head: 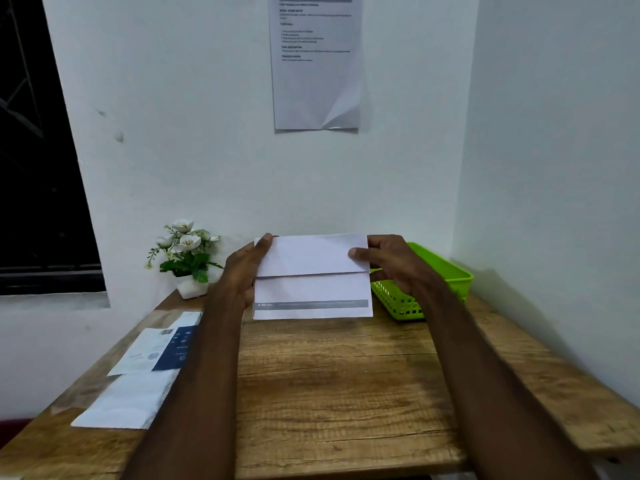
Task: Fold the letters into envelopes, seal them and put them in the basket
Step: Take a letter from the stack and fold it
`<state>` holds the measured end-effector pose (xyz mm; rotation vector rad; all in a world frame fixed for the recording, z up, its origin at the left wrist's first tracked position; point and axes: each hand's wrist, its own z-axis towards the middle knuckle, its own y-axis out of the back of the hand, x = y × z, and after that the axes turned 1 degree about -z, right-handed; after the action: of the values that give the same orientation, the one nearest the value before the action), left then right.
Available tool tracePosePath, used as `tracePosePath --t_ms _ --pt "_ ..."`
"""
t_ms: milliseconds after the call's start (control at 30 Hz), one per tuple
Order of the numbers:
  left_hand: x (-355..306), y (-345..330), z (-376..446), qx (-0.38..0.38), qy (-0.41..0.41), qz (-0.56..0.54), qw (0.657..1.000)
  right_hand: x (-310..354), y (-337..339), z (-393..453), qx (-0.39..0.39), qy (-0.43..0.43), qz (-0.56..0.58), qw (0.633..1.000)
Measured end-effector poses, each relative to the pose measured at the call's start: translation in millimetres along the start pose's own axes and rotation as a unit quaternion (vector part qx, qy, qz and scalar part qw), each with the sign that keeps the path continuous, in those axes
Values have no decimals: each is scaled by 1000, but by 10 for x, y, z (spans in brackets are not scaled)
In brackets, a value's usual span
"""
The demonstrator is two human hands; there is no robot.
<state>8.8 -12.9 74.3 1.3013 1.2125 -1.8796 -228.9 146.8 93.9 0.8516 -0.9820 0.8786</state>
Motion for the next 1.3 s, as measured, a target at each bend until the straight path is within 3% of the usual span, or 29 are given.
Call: tracePosePath --t_ms 167,267,433,567,800,933,1167,1300 --pt "-42 69 -108 108 74 101 986 -23 -7 17 -61 4 51 997" --pt "21 67 -105 89 105 142 980 -56 -6 37 -85 -2 63 994" --pt "52 11 -57 32 118 60 991 -62 1 51 -73 11 65 995" --pt "40 -12 -66 30 153 -59 986 -36 25 25 -35 46 41 997" --pt "28 38 -81 38 152 -114 981 -84 49 59 -12 115 -99 988" --pt "-3 51 -141 54 147 -81 984 -97 3 61 2 150 -159 976" --pt "28 53 -127 59 115 -21 991 -63 70 45 34 114 -261 958" --pt "-11 43 -144 62 88 16 994 -21 90 34 -19 88 -178 980"
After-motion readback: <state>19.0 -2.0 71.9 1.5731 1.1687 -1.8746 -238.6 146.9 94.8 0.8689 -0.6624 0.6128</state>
